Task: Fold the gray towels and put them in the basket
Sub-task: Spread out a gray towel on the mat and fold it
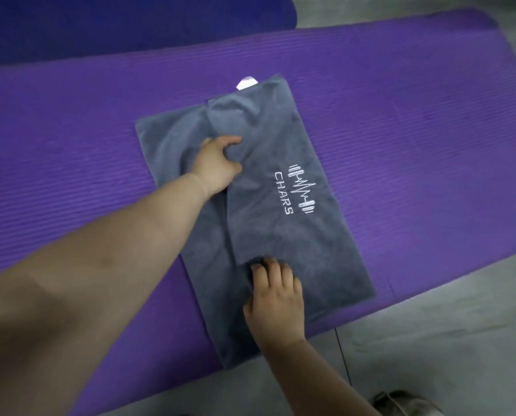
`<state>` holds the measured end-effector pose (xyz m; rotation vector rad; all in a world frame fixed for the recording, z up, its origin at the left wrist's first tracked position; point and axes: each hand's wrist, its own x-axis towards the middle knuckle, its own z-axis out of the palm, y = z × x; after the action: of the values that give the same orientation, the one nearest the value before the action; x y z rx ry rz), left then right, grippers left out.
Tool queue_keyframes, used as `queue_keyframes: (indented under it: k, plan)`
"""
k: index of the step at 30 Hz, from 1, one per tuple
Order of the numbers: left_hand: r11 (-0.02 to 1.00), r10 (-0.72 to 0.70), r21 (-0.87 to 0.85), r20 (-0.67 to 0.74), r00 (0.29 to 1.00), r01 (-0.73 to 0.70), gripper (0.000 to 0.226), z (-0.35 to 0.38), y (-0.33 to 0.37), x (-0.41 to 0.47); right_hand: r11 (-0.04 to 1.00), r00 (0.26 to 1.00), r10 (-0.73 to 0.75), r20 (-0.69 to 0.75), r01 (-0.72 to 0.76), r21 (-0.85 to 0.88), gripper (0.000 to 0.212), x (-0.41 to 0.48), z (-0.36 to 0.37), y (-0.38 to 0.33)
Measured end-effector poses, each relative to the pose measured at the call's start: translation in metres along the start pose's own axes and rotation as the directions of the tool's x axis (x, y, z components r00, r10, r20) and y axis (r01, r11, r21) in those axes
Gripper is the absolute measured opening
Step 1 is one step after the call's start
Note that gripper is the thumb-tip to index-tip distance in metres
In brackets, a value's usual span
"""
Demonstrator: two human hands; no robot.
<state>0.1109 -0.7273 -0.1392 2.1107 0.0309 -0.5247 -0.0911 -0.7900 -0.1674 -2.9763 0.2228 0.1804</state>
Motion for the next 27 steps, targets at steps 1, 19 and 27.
queue_keyframes:
  k: [1, 19, 27]
  plan:
    - [0.999, 0.038, 0.040, -0.019, 0.999, -0.037, 0.054, -0.003, -0.002, -0.004, 1.000, 1.000, 0.002, -0.023, -0.002, 0.002, 0.063, 0.000, 0.001, 0.002]
    - [0.969, -0.194, -0.194, -0.199, 0.961, 0.155, 0.062, -0.062, -0.058, -0.035, 0.957, 0.979, -0.202, -0.005, 0.199, 0.209, 0.041, -0.021, -0.013, -0.047]
    - [0.881, -0.190, -0.461, -0.146, 0.971, 0.103, 0.054, -0.069, -0.049, -0.006, 0.939, 0.961, -0.276, -0.001, 0.270, 0.212, 0.046, -0.019, -0.013, -0.038]
